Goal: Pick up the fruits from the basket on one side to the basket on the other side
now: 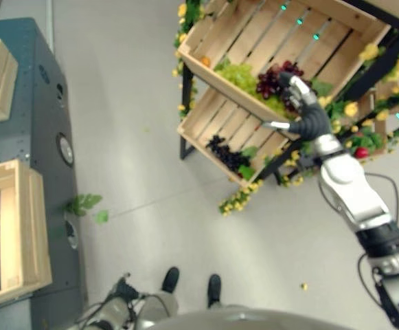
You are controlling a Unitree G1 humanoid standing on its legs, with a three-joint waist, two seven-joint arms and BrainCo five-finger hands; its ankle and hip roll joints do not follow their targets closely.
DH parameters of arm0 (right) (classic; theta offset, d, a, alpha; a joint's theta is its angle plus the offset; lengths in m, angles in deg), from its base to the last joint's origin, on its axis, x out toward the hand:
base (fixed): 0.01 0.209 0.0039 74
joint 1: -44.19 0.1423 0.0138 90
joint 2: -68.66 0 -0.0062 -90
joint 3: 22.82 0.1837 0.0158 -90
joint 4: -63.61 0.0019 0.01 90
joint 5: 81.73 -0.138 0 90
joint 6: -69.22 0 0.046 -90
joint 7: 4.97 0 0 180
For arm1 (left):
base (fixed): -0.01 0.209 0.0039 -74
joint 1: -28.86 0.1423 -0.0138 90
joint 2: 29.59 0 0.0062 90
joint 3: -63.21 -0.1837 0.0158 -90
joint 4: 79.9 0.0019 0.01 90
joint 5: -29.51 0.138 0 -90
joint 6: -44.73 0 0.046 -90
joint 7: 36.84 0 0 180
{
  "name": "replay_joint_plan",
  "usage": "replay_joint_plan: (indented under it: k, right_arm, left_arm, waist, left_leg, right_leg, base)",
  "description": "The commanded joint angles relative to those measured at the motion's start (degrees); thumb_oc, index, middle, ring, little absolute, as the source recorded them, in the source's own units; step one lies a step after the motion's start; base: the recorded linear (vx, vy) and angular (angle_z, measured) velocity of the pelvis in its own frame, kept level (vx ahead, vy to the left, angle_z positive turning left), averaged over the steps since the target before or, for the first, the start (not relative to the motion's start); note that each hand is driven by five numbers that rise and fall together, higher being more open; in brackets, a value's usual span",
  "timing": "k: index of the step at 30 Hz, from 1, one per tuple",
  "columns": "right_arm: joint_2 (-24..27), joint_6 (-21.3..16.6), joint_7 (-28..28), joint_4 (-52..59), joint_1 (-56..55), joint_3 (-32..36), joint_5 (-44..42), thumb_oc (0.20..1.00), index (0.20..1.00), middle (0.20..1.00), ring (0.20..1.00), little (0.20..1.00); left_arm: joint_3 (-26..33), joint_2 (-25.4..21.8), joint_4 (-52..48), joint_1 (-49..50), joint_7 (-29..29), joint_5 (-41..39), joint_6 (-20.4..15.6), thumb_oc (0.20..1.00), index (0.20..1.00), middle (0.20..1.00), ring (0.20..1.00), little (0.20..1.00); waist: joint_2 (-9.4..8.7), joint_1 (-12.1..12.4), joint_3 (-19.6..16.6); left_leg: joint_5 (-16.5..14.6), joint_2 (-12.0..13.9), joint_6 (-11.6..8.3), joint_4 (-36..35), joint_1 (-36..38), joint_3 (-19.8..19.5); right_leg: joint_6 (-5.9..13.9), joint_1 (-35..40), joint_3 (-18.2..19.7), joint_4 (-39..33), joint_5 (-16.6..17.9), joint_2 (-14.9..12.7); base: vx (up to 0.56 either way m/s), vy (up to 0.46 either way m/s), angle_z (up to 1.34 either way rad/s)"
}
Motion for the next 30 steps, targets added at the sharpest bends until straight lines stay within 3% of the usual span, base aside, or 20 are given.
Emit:
replay_joint_plan:
  k: [1,11,13,17,20,30]
  right_arm:
    - [-0.8,-4.5,-1.2,6.0,-3.0,4.8,1.2,1.0,1.0,1.0,1.0,1.0]
    - [-2.3,-5.6,-3.8,12.3,-15.5,5.6,6.1,1.0,1.0,1.0,1.0,1.0]
    - [-2.5,-6.0,-4.2,13.1,-18.9,7.1,5.5,1.0,1.0,1.0,1.0,1.0]
    - [-2.5,-5.9,-4.9,12.9,-24.2,9.9,5.3,1.0,1.0,1.0,1.0,1.0]
    - [-3.2,-5.9,-4.9,11.8,-27.0,11.0,5.2,1.0,1.0,1.0,1.0,1.0]
    - [-4.3,-5.0,-5.6,5.3,-33.0,9.9,7.6,1.0,1.0,1.0,1.0,1.0]
  left_arm:
    - [0.1,3.2,3.7,-0.9,0.0,3.0,-0.8,1.0,1.0,1.0,1.0,1.0]
    - [2.5,3.0,3.6,-0.8,-1.1,3.4,-1.0,1.0,1.0,1.0,1.0,1.0]
    - [2.7,2.8,3.2,-1.0,-1.4,3.3,-1.3,1.0,1.0,1.0,1.0,1.0]
    - [3.4,2.8,2.5,-0.5,-1.6,1.9,-2.4,1.0,1.0,1.0,1.0,1.0]
    - [3.4,3.4,3.5,0.0,-1.6,2.3,-2.5,1.0,1.0,1.0,1.0,1.0]
    - [3.9,5.1,3.9,1.0,-1.3,0.6,-3.3,1.0,1.0,1.0,1.0,1.0]
  waist:
    - [1.11,0.0,-0.7]
    - [1.16,-0.8,-0.8]
    - [1.36,-1.7,-0.7]
    - [2.92,-3.9,-1.1]
    - [3.94,-4.9,-1.6]
    - [6.36,-5.7,-2.3]
  left_leg:
    - [-2.4,0.2,-1.48,-1.9,-1.0,-1.7]
    - [-2.1,-0.4,-1.79,-1.7,-0.4,-3.8]
    - [-1.6,-0.7,-1.91,-1.5,-0.6,-4.8]
    - [-0.6,-1.8,-1.8,-1.1,-0.8,-7.1]
    - [-0.2,-2.5,-1.94,-0.8,-0.3,-8.8]
    - [1.0,-1.8,-3.91,-0.6,-0.6,-9.5]
  right_leg:
    - [3.1,1.8,-0.7,1.1,-7.1,1.1]
    - [2.44,2.3,-0.9,3.0,-8.7,1.6]
    - [2.14,1.9,1.1,4.5,-9.7,2.2]
    - [0.91,1.1,10.4,7.3,-11.0,5.6]
    - [0.29,1.8,13.2,7.6,-11.2,6.9]
    - [-0.22,4.7,10.2,3.4,-10.3,6.5]
  base:
    - [0.0,0.0,0.0]
    - [0.0,-0.01,0.07]
    - [-0.02,0.005,0.39]
    - [-0.02,0.059,0.65]
    - [0.01,0.006,0.27]
    - [-0.04,-0.069,0.12]
